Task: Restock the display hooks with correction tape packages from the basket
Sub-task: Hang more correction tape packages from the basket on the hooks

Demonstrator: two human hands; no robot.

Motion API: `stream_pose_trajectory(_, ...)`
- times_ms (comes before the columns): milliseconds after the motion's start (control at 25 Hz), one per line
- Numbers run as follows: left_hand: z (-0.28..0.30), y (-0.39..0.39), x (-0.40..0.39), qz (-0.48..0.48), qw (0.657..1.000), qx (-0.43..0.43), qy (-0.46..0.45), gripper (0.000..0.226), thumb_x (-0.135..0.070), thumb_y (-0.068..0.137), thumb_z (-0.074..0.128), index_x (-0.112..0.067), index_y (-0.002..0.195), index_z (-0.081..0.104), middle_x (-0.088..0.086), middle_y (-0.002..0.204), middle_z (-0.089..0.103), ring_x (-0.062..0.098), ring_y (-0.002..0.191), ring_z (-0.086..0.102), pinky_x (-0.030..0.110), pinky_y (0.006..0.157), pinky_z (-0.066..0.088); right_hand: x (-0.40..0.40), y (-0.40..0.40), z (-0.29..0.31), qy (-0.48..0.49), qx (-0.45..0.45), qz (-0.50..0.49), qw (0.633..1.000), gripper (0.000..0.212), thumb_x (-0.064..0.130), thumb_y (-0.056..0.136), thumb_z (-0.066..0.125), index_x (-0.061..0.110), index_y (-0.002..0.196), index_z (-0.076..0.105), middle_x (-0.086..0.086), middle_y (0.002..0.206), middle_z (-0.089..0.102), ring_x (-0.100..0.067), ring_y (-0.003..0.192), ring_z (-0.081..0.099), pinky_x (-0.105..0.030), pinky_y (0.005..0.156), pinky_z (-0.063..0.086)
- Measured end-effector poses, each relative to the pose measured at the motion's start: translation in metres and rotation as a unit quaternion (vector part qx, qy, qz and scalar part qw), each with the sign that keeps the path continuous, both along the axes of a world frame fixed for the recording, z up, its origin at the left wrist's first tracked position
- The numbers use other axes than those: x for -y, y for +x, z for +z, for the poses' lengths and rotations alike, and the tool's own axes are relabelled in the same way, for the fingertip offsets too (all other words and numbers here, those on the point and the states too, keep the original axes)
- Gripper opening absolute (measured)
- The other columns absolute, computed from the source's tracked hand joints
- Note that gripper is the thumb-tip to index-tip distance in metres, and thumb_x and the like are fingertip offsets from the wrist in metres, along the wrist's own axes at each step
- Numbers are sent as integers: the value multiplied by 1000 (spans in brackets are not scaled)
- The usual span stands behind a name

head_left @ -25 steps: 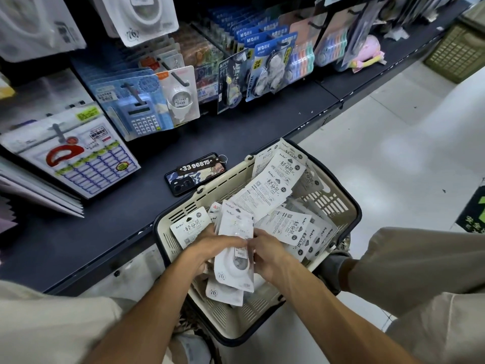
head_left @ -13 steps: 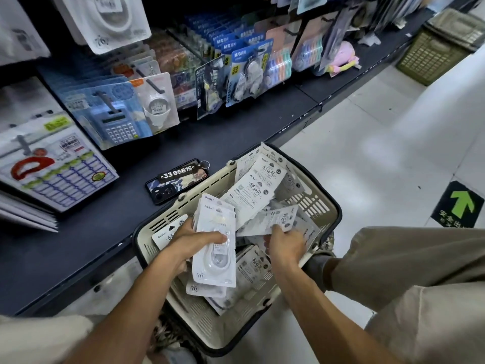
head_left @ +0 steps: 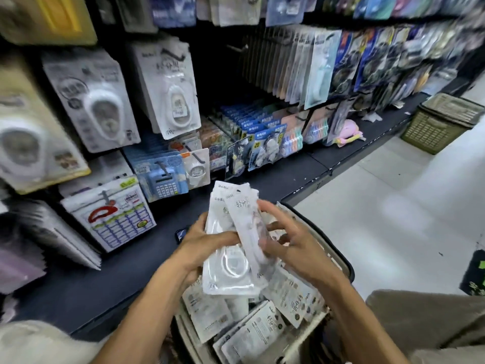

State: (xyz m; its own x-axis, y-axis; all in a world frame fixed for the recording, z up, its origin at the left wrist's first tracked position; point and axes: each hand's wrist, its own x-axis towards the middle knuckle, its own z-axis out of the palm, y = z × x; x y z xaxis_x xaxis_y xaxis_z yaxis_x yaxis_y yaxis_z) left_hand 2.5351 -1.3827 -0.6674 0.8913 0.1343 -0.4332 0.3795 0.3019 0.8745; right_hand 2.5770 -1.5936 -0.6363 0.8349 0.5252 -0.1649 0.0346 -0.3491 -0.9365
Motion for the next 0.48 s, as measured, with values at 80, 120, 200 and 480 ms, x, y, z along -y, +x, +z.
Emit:
stream_pose_trajectory(80,30,-1,-9,4,999,32,-16,90,-13,37,92,-20,122,63,13,104,79,35,88,77,47,74,62,-8,3,19,61,-51,-33,996,76,34,87,78,48,149,36,19,139,56,1,119,58,-24,87,57)
stream_pose_trajectory(120,47,-1,-16,10,998,52,-16,90,-13,37,92,-19,122,64,14,104,79,36,88,77,47,73,62,-17,3,30,79,-90,-32,992,72,46,82,78,39,146,46,12,130,66,-8,111,66,-32,84,60)
stream_pose_trajectory(200,84,0,-35,28,995,92,-1,92,-15,37,93,-17,124,63,15,103,79,36,86,77,45,69,61,-39,8,46,101,-125,-57,985,60,61,70,81,20,113,73,-4,99,78,-19,79,74,-37,60,61)
stream_pose_trajectory(480,147,-38,-106,118,976,179,-46,103,-16,29,98,-6,127,65,25,108,75,40,83,77,45,63,62,-99,54,120,203,-6,-156,967,43,51,77,76,11,94,74,-1,67,71,-18,47,57,-30,40,44)
